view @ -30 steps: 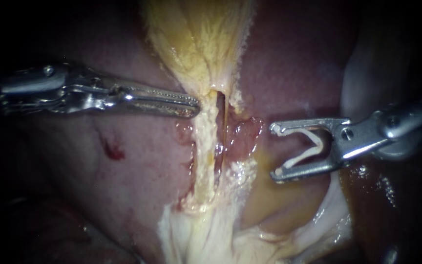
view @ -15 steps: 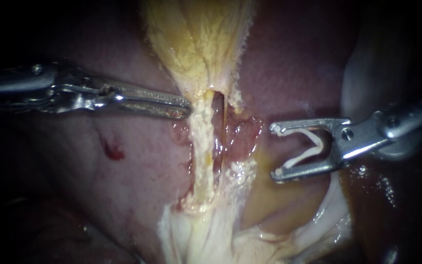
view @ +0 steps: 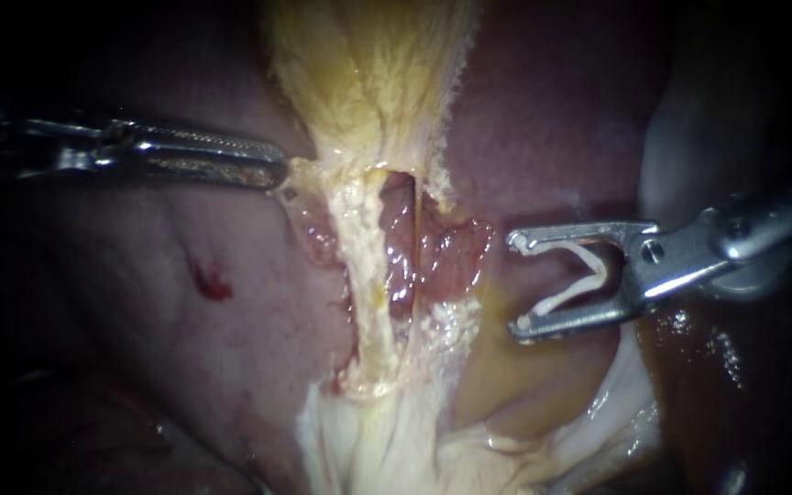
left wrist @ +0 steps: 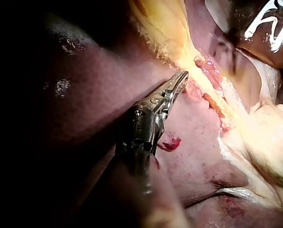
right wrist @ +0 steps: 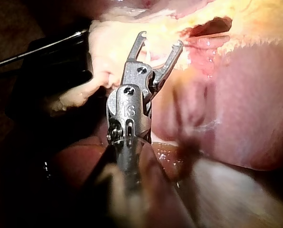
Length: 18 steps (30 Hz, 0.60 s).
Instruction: Grabbing gallbladder
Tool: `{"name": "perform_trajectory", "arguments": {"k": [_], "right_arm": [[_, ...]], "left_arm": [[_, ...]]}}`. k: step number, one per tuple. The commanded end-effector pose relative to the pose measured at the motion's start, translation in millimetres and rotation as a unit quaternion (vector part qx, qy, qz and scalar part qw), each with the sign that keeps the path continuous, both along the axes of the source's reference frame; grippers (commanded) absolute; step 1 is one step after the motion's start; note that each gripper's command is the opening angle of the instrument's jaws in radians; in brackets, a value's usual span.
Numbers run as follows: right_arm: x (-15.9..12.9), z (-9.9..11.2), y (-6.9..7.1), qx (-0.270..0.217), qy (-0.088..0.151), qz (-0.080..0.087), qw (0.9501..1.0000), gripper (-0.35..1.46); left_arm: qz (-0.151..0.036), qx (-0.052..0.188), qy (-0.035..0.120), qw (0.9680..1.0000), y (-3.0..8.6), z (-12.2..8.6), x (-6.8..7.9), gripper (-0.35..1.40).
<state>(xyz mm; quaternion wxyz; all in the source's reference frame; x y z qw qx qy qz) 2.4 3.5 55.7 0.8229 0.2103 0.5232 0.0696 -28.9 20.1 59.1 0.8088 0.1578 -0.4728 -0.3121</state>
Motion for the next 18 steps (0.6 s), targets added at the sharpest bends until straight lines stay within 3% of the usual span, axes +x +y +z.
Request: {"name": "perform_trajectory", "arguments": {"k": [1, 8, 18], "right_arm": [[0.0, 0.0, 0.0, 0.0, 0.0, 0.0, 1.0, 0.45], [0.0, 0.0, 0.0, 0.0, 0.0, 0.0, 1.0, 0.45], [-0.1, 0.0, 0.0, 0.0, 0.0, 0.0, 1.0, 0.45]], "left_arm": [[-0.001, 0.0, -0.001, 1.0, 0.1, -0.3, 0.1, -0.35], [-0.011, 0.0, -0.008, 0.9999, 0.8, -2.1, 0.8, -0.35], [-0.015, 0.001, -0.009, 0.9998, 1.2, -2.7, 1.3, -0.35]]}}
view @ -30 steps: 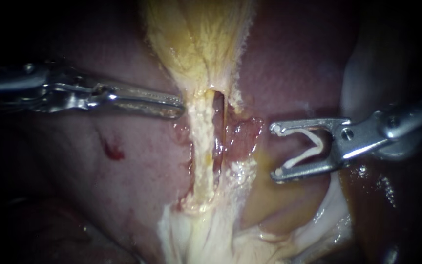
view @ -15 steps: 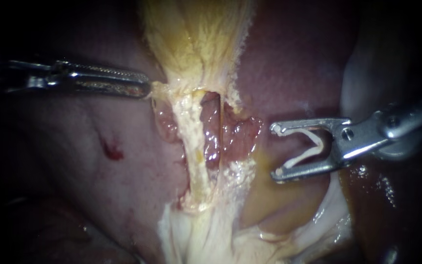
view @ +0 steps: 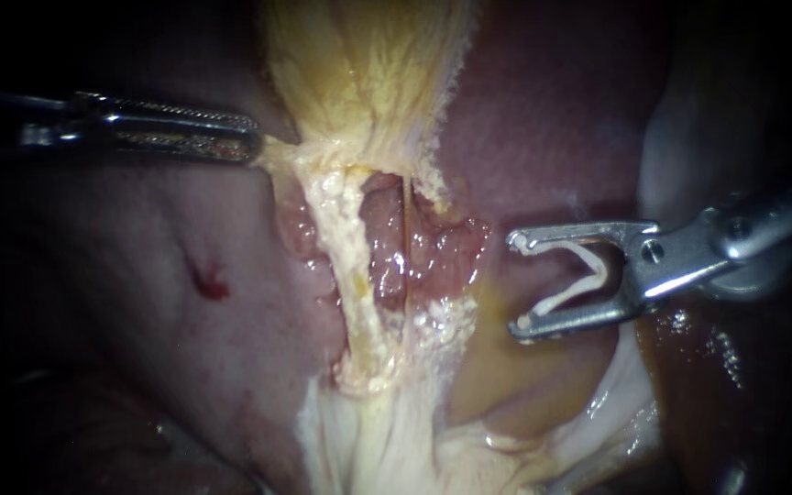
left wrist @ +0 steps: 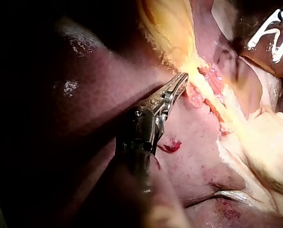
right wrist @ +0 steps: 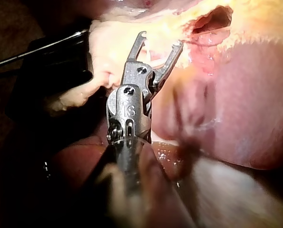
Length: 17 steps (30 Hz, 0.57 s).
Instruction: Grabbing gallbladder
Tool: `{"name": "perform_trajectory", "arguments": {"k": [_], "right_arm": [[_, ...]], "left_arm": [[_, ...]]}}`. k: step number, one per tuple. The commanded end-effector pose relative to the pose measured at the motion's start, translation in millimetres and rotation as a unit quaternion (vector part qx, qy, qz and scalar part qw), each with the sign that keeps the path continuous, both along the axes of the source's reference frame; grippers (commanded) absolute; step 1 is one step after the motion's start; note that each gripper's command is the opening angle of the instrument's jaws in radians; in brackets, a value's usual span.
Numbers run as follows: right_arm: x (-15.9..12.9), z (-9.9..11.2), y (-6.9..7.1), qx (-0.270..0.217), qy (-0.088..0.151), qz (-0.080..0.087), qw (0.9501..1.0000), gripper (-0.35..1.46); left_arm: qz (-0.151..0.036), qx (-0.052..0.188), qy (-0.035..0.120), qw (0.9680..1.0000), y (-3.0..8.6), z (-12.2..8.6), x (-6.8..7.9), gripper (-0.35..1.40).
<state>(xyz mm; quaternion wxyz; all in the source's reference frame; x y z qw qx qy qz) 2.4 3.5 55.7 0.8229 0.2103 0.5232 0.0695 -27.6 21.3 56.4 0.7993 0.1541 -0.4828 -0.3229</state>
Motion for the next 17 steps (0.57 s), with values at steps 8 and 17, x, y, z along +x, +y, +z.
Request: {"name": "perform_trajectory", "arguments": {"k": [8, 17], "right_arm": [[0.0, 0.0, 0.0, 0.0, 0.0, 0.0, 1.0, 0.45], [0.0, 0.0, 0.0, 0.0, 0.0, 0.0, 1.0, 0.45]], "left_arm": [[0.0, 0.0, 0.001, 1.0, 0.0, 0.0, 0.1, -0.35], [-0.001, 0.0, 0.001, 1.0, 0.0, 0.2, 0.0, -0.35]]}}
